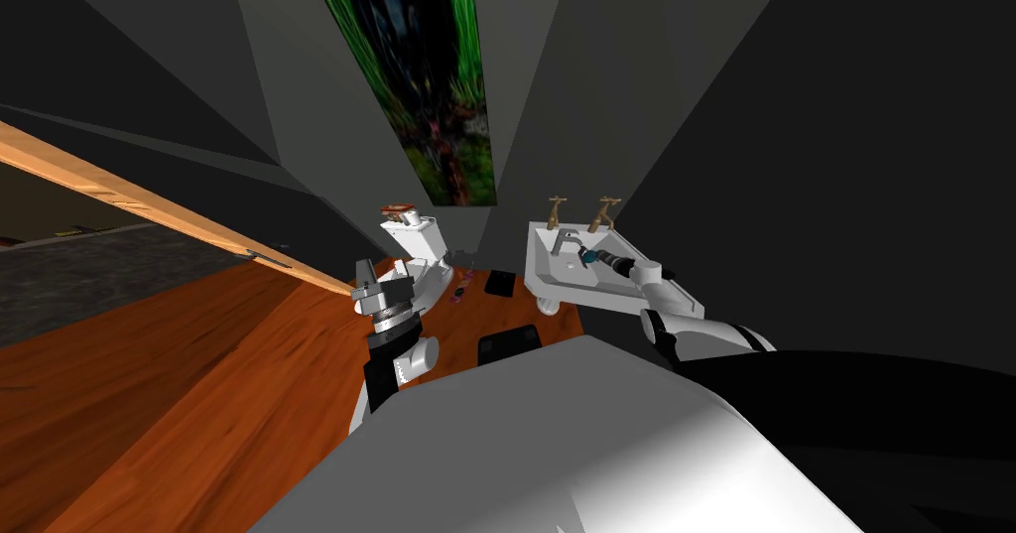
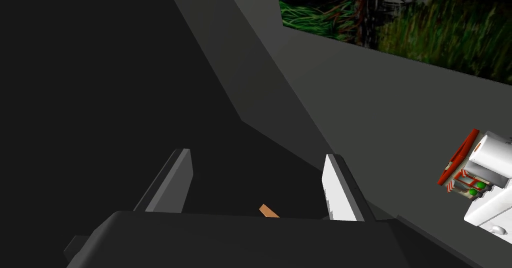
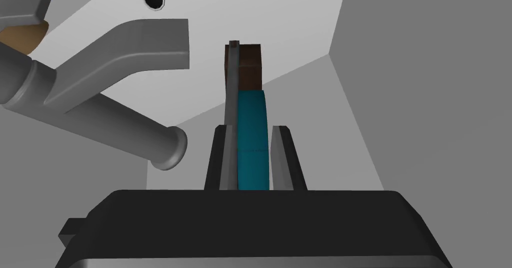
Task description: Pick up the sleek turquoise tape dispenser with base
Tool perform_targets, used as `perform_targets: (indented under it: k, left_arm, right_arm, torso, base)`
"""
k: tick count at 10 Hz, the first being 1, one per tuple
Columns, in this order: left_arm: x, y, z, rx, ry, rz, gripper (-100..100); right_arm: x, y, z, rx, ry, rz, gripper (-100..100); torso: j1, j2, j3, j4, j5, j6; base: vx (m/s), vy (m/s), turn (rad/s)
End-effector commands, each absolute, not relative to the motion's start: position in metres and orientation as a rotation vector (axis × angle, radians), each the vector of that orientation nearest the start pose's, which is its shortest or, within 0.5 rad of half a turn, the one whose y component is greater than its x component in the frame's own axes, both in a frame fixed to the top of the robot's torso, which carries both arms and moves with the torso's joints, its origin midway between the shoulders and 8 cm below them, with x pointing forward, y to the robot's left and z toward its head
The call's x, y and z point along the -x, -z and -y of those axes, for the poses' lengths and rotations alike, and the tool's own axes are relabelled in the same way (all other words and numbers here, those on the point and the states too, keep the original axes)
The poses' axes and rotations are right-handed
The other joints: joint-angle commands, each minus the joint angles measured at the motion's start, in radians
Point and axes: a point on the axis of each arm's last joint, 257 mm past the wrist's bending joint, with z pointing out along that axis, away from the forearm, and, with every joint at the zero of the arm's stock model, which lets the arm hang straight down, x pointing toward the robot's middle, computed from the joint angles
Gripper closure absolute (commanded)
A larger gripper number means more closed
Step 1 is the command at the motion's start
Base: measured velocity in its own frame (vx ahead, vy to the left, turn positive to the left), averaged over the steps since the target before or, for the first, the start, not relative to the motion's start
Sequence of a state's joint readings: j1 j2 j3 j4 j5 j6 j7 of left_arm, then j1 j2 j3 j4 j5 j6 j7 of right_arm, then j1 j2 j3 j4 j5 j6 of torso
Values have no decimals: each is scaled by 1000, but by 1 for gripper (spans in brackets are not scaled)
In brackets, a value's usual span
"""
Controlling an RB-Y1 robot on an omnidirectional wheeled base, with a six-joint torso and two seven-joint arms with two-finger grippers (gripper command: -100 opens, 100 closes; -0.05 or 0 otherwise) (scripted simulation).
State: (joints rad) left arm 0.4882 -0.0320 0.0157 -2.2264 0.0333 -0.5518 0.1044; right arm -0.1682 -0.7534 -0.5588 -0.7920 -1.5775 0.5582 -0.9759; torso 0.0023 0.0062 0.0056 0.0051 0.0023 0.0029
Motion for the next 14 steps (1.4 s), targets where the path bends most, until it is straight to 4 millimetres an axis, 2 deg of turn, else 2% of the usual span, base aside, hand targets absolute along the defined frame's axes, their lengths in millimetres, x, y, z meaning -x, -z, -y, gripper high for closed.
perform_targets:
  k: [1,3,5,7,8,10,12,14]
  left_arm:
    - [-344,-14,-292,730,1408,-523,0]
    - [-344,-14,-292,730,1408,-523,0]
    - [-344,-14,-292,730,1408,-523,0]
    - [-344,-14,-292,730,1408,-523,0]
    - [-344,-14,-292,730,1408,-523,0]
    - [-344,-14,-292,730,1408,-523,0]
    - [-344,-14,-292,730,1408,-523,0]
    - [-344,-14,-292,730,1408,-523,0]
  right_arm:
    - [-446,248,694,2319,1713,-999,100]
    - [-434,250,686,2346,1717,-933,100]
    - [-426,251,686,2291,1709,-971,100]
    - [-429,245,684,2225,1714,-999,100]
    - [-423,233,691,2331,1766,-902,100]
    - [-416,237,680,2339,1756,-857,100]
    - [-404,239,676,2308,1738,-876,100]
    - [-406,233,675,2236,1740,-915,100]
  torso:
    - [0,0,0,0,0,0]
    - [0,-8,-4,-1,1,0]
    - [0,-4,-2,-1,0,-1]
    - [0,1,1,0,0,0]
    - [0,1,1,1,0,0]
    - [1,-8,-4,-1,1,-2]
    - [1,-3,-1,0,1,-1]
    - [1,2,1,1,1,0]
  base:
    - [103,4,-26]
    - [122,-1,-26]
    - [8,-3,14]
    - [-13,0,-6]
    - [97,12,-44]
    - [122,-3,-16]
    - [10,-6,13]
    - [-14,1,-11]
